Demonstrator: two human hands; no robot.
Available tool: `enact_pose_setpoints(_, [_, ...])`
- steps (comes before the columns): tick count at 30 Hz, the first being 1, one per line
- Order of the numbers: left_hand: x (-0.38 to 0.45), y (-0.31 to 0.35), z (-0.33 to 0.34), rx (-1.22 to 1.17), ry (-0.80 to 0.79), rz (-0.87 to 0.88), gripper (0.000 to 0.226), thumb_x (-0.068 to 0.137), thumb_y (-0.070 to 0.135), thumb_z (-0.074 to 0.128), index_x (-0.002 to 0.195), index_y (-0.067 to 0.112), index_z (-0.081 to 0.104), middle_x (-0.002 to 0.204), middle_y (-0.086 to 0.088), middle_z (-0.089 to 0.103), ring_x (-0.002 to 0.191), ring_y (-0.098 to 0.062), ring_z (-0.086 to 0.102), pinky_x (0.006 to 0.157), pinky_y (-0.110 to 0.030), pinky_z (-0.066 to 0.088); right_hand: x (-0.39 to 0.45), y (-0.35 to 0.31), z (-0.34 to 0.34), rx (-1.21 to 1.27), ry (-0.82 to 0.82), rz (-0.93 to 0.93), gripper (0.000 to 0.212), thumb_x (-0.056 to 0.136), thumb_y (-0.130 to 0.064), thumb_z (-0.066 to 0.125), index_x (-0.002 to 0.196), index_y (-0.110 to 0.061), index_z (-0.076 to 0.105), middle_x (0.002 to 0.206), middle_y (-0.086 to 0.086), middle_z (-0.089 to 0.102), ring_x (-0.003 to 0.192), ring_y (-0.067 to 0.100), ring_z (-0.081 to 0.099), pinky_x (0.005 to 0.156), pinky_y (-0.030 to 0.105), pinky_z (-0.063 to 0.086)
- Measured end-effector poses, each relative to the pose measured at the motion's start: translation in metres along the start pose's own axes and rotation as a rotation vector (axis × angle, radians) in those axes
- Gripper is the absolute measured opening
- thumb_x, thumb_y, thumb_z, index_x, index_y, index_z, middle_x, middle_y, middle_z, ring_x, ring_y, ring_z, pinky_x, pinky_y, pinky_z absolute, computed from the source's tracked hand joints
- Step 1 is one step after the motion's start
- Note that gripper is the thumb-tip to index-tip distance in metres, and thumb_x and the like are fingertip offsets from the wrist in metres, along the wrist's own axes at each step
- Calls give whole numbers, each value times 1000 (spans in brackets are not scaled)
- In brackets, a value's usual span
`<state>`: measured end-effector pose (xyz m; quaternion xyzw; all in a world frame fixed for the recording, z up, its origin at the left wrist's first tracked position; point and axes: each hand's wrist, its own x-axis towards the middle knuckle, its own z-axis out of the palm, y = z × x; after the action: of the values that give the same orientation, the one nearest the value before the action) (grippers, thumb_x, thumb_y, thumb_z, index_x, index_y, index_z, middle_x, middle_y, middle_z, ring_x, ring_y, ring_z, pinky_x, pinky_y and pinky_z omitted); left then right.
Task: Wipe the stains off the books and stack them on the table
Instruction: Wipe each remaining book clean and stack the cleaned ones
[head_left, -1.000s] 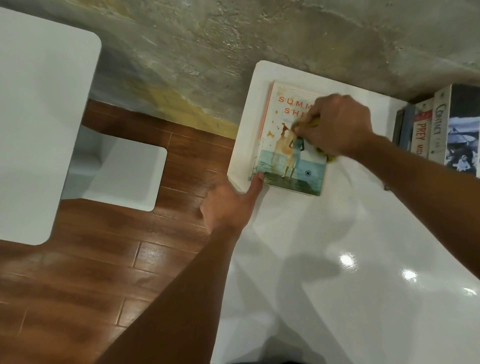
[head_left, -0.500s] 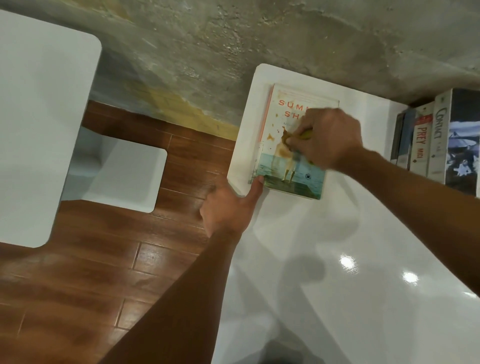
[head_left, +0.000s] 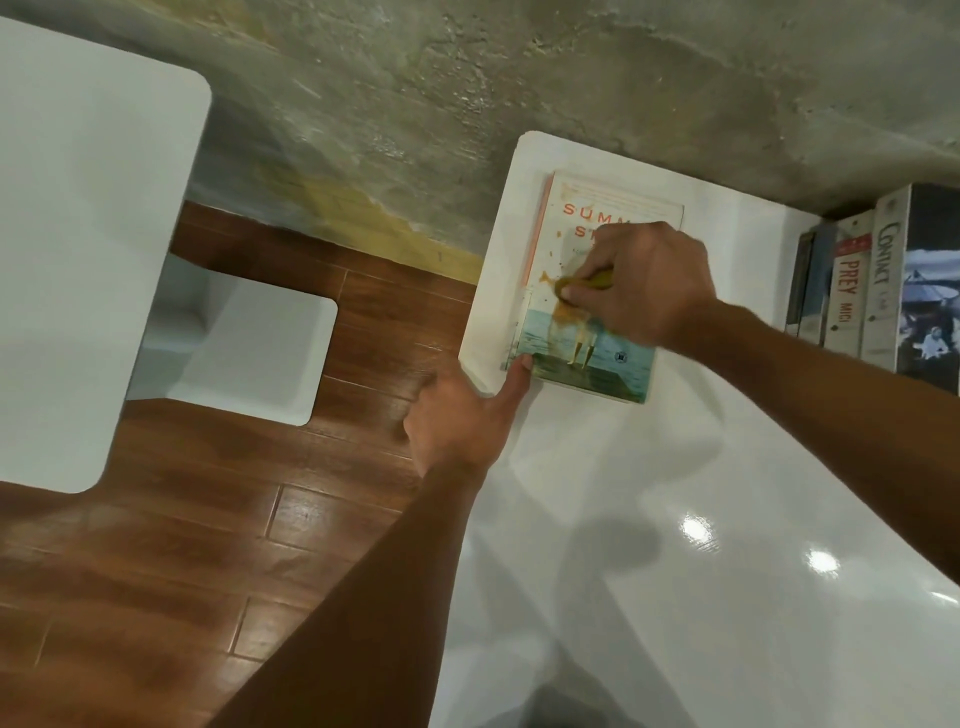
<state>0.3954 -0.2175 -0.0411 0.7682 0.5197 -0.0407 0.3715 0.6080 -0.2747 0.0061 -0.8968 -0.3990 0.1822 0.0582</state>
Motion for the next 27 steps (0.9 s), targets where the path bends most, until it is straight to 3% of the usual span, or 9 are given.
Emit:
enact_pose_setpoints(4, [1, -1, 1, 22, 0, -12, 82, 69, 95, 36, 102, 22, 52, 96, 5, 71, 83, -25, 70, 75, -43, 59, 9, -1, -4, 29, 107, 104, 30, 85, -52, 70, 94, -23, 75, 95, -11, 70, 85, 13, 61, 72, 31, 47])
enact_pose_setpoints(7, [1, -3, 0, 29, -16, -9, 75, 74, 91, 43, 103, 22, 50, 97, 6, 69, 83, -23, 70, 75, -41, 59, -11, -12, 4, 17, 47, 0, 28, 87, -51, 69, 96, -25, 76, 94, -11, 70, 86, 14, 61, 71, 33, 48])
enact_pose_setpoints(11, [0, -3, 1, 42, -9, -10, 76, 74, 91, 42, 104, 21, 51, 96, 5, 70, 83, -24, 70, 74, -41, 59, -17, -5, -4, 39, -9, -14, 30, 83, -53, 73, 103, -31, 74, 109, -9, 64, 98, 17, 59, 78, 38, 51])
enact_pose_setpoints(15, [3, -1, 1, 31, -3, 2, 79, 72, 92, 39, 105, 22, 51, 98, 5, 71, 84, -24, 71, 74, -43, 60, -13, -1, -4, 93, -69, -140, 39, 79, -41, 81, 110, -20, 72, 118, -2, 53, 115, 20, 47, 91, 36, 47])
enact_pose_setpoints(19, [2, -2, 2, 19, -14, -9, 81, 70, 94, 37, 106, 22, 51, 100, 6, 71, 85, -23, 71, 75, -43, 60, 11, 5, -7, 157, 81, -45, 30, 88, -32, 75, 113, -15, 74, 105, 6, 64, 94, 23, 60, 89, 35, 50])
enact_pose_setpoints(24, [2, -1, 1, 21, -22, -14, 78, 73, 92, 41, 108, 22, 51, 100, 6, 71, 85, -23, 71, 76, -42, 60, -6, 3, 0, 181, -56, -247, 24, 90, -24, 73, 112, -15, 76, 99, 4, 68, 87, 21, 63, 85, 37, 55])
enact_pose_setpoints(27, [2, -1, 1, 13, -26, -16, 75, 75, 89, 44, 108, 23, 51, 102, 6, 71, 86, -23, 71, 77, -42, 60, 7, 3, -3, 249, 83, -149, 20, 89, -24, 75, 105, -13, 78, 93, 5, 70, 82, 19, 64, 80, 32, 54])
